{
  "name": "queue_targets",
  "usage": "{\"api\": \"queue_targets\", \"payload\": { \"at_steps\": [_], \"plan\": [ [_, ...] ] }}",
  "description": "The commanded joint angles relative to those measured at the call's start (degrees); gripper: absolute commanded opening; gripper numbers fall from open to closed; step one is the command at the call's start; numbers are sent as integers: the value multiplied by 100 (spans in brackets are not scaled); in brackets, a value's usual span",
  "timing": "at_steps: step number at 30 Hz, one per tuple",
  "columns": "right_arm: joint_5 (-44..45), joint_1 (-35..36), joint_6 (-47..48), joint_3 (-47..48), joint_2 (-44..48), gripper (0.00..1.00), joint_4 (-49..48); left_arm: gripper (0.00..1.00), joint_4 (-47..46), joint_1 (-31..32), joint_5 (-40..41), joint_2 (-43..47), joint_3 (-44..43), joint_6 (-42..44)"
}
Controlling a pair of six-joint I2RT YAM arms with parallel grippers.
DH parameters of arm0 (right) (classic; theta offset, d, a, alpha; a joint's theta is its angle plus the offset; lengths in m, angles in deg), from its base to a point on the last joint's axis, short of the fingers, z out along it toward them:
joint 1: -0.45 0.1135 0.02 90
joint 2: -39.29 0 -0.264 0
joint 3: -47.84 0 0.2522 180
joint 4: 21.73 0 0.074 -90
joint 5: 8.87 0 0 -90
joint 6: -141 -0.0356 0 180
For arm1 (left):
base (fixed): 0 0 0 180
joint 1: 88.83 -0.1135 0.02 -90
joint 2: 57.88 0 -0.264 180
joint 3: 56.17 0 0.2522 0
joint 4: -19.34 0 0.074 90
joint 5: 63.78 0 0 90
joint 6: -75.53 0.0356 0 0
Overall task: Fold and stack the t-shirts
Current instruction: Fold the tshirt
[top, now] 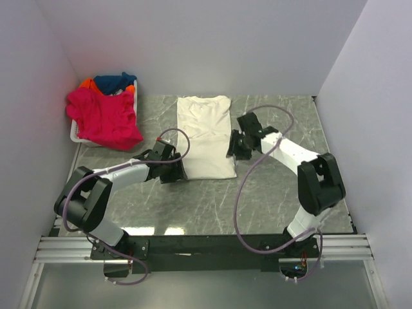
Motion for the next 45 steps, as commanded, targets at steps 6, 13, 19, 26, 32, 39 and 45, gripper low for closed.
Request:
{"api": "queue_targets", "payload": {
  "at_steps": [6, 13, 19, 26, 32, 39, 45],
  "plan": [
    [-110, 34, -108, -1275, 744, 52, -537, 62, 425, 34, 223, 255, 166, -49],
    [-163, 51, -205, -1662, 709, 52, -766, 62, 390, 34, 257, 325, 228, -93],
    [-180, 60, -231, -1706, 516, 52, -863, 62, 390, 34, 319, 396, 237, -93],
    [-233, 130, -249, -1741, 261, 43, -924, 61, 416, 34, 363, 220, 35, -67],
    [-268, 130, -266, -1767, 94, 29, -906, 60, 460, 34, 442, 97, -106, -67],
    [-303, 148, -328, -1943, 103, 19, -968, 51, 486, 34, 495, -87, -203, -120],
    [-330, 148, -345, -2005, 138, 17, -986, 45, 434, 26, 495, -246, -282, -93]
  ]
}}
